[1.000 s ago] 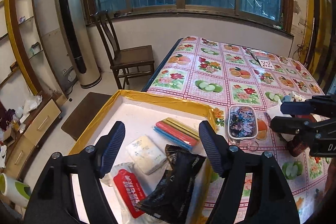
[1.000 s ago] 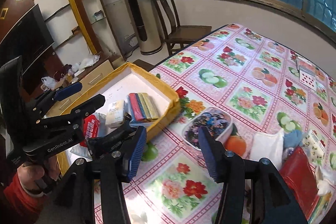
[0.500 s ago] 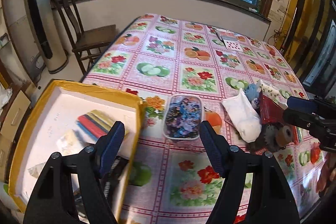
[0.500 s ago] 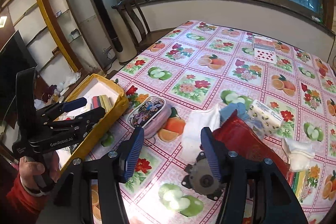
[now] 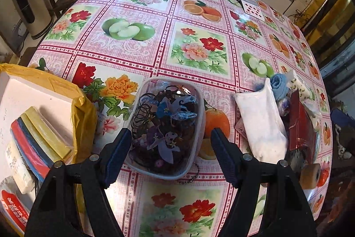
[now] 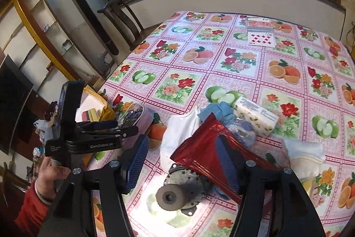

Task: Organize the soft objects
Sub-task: 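Grasp the clear purple-lidded container with the left tool while the right tool grasps the white cloth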

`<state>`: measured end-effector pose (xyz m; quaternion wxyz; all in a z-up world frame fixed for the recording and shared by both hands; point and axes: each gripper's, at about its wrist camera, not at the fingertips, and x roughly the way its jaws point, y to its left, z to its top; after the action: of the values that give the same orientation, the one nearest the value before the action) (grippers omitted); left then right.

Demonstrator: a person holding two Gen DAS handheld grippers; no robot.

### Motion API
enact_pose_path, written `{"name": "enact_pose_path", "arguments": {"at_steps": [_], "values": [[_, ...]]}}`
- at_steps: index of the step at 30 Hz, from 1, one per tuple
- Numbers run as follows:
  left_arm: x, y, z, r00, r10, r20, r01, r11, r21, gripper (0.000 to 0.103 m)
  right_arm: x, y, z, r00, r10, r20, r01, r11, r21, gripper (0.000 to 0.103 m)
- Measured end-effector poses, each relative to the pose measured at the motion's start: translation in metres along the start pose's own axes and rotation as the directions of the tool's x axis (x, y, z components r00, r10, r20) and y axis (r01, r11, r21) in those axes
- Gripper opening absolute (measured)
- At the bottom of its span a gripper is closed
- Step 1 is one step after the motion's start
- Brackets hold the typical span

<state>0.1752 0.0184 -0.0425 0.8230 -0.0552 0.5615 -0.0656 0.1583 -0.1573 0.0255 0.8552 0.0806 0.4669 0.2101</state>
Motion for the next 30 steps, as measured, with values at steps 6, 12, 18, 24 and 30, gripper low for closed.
{"name": "enact_pose_path", "arguments": {"at_steps": [6,12,18,24,30], "values": [[0.004,-0.004,0.014,1.0,0.005,-0.028,-0.004,1.0,0.017,0.075,0.039,0.018,0.019,0.991,0.095,-0.095,-0.091,0.995,0.048,0.065],[0.005,-0.001,0.012,0.999,0.002,-0.041,0.001,0.998,0.065,0.076,0.083,0.012,0.034,0.98,0.099,-0.172,-0.073,0.986,0.152,0.065],[0.014,-0.002,0.011,0.996,0.076,-0.051,-0.069,0.99,0.121,0.076,0.121,0.009,0.029,0.939,-0.054,-0.34,0.095,0.99,0.106,0.065],[0.012,-0.005,0.012,0.999,0.022,-0.048,-0.016,0.993,0.113,0.076,0.137,0.019,0.028,0.89,-0.198,-0.41,0.205,0.978,-0.027,0.058],[0.017,-0.003,0.007,0.998,0.011,-0.056,-0.005,0.994,0.111,0.046,0.137,0.027,0.02,0.864,-0.321,-0.389,0.289,0.947,-0.14,0.024]]}}
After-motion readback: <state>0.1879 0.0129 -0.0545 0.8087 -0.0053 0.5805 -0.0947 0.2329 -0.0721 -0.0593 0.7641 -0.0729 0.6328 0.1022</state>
